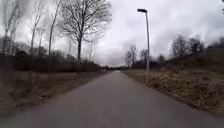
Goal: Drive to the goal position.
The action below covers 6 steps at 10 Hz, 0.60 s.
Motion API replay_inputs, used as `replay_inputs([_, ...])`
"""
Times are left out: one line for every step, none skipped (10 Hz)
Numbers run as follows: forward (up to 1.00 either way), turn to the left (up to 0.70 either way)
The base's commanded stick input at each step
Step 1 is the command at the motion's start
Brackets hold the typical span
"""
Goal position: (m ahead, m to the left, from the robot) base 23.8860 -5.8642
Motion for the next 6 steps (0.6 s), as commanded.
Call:
replay_inputs([0.85, 0.00])
replay_inputs([0.85, 0.00])
replay_inputs([0.85, 0.00])
replay_inputs([0.85, 0.00])
replay_inputs([0.85, 0.00])
replay_inputs([0.85, 0.00])
